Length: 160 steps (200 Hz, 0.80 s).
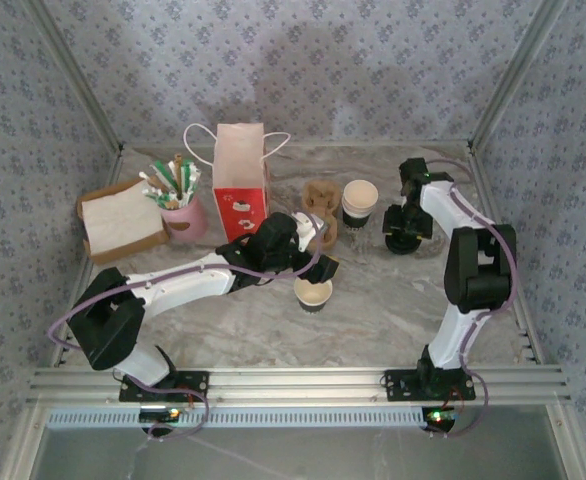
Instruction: Pack the takeout coffee
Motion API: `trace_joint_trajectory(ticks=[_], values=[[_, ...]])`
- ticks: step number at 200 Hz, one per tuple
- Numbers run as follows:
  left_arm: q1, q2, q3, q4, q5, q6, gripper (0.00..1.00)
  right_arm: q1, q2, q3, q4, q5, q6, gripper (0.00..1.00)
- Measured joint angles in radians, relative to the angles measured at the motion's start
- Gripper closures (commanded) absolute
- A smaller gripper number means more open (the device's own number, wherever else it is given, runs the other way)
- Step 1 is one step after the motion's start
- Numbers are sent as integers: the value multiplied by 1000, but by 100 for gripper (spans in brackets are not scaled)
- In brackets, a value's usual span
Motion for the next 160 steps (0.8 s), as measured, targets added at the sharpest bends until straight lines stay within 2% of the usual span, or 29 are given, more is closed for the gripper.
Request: trace_joint_trajectory(ticks=[45,160], values=[[-2,0,0,0,0,0,0,-2,-58,-33,-18,-8,8,27],[-2,0,-4,1,0,7,1,-55,-25,2,-14,4,9,27]])
